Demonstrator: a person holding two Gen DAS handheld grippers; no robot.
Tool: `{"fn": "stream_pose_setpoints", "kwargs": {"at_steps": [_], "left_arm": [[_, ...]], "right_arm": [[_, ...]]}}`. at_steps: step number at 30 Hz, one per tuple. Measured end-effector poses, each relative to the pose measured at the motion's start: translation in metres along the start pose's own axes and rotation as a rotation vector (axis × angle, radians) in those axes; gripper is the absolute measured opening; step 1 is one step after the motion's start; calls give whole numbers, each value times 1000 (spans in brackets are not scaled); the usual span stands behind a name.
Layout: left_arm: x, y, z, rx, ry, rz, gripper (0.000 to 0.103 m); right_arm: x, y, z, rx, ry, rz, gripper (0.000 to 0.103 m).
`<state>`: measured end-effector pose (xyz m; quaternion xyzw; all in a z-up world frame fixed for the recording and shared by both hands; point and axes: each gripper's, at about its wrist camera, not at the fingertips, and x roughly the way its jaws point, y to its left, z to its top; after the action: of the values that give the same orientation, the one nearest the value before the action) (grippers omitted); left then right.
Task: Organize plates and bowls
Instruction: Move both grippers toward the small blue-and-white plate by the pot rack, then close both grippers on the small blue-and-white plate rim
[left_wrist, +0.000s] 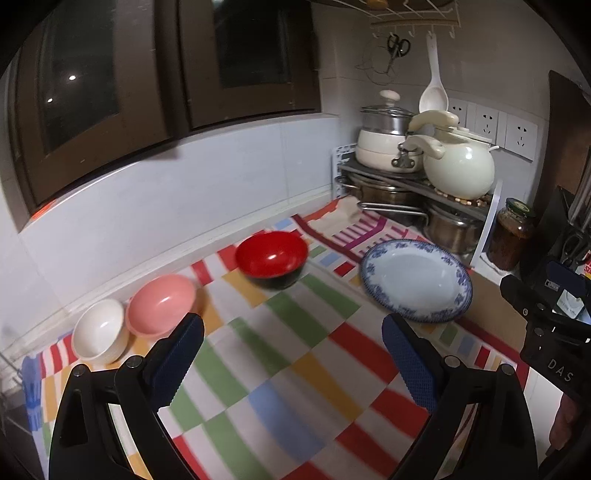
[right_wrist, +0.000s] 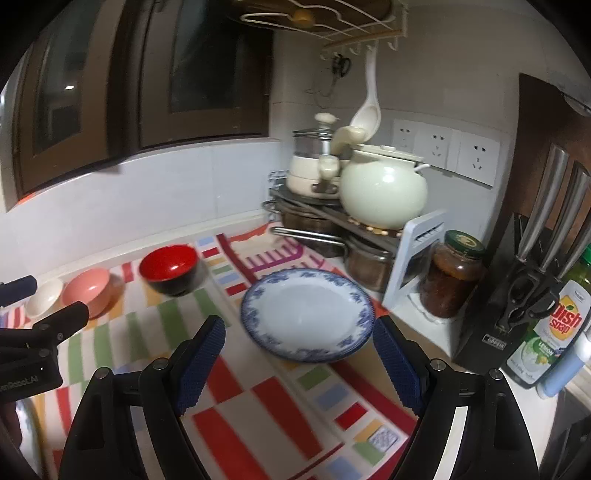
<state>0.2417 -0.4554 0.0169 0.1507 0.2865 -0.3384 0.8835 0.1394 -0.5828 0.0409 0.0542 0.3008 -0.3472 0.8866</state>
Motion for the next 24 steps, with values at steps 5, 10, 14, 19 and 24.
{"fn": "stream_pose_setpoints", "kwargs": {"at_steps": [5, 10, 14, 19, 24], "left_arm": [[26, -22, 19, 31, 12, -14, 99], [58, -40, 33, 58, 29, -28, 98], [84, -51, 41, 68, 41, -42, 97], [127, -69, 47, 97, 77, -56, 95], [165, -83, 50, 117, 111, -85, 92]], "right_arm": [[24, -23, 7, 42, 8, -26, 83], [55, -42, 8, 104, 31, -54, 83], [76, -51, 7, 122, 40, -73, 83], [107, -61, 2, 145, 64, -111, 83], [143, -75, -6, 184, 120, -125, 83]]}}
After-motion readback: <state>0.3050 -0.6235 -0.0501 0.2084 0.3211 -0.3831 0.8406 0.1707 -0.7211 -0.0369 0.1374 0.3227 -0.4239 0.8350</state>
